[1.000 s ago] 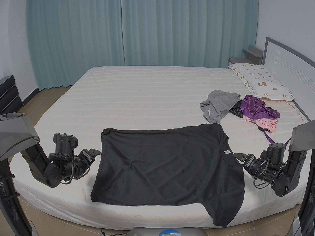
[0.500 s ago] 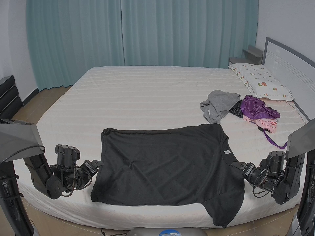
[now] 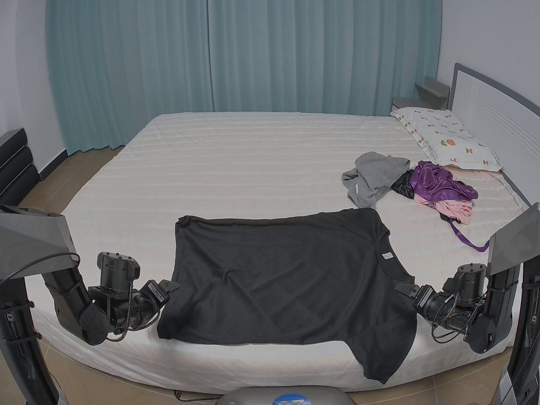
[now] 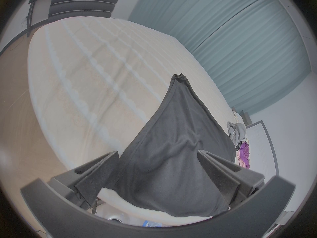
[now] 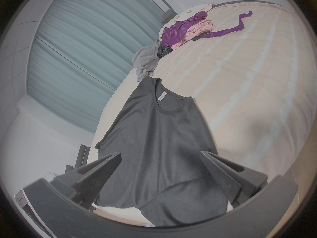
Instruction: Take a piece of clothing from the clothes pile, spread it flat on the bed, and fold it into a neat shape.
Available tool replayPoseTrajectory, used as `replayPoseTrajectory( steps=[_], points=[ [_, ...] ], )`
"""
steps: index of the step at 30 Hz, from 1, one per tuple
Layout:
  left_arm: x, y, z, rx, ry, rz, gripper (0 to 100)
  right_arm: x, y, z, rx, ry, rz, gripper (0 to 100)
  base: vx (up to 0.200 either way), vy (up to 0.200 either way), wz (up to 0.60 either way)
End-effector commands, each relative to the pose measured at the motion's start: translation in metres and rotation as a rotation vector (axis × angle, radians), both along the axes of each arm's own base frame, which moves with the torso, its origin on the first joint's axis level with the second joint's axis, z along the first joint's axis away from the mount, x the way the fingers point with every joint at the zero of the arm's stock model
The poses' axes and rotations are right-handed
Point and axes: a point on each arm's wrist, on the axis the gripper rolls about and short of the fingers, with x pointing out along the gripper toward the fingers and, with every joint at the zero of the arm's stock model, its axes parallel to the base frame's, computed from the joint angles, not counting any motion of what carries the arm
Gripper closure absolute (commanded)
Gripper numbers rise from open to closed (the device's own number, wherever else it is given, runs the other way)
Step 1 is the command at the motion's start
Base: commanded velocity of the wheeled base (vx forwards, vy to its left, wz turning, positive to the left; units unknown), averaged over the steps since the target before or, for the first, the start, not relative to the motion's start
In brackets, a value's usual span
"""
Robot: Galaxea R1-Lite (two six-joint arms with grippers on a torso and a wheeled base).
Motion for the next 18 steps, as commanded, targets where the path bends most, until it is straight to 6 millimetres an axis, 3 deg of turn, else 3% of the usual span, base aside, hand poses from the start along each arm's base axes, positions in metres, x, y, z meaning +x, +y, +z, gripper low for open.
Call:
replayPoseTrajectory(
  steps=[1,14,18],
  points=[
    [-0.0007,-0.0001,-0.0015,0.001,0.007,0.001,0,0.0,0.0003,-0.0012,0.0,0.0,0.001,0,-0.2,0.0,0.0],
    [-0.0019,-0.0021,0.0011,-0.032,0.005,0.022,0,0.0003,0.0008,-0.0011,0.002,-0.001,0.006,0,-0.015,0.0,0.0],
    [-0.0026,-0.0055,0.0011,-0.033,0.006,0.01,0,-0.0005,0.0039,-0.0008,0.002,-0.001,0.016,0,0.0,-0.2,0.0]
  ],
)
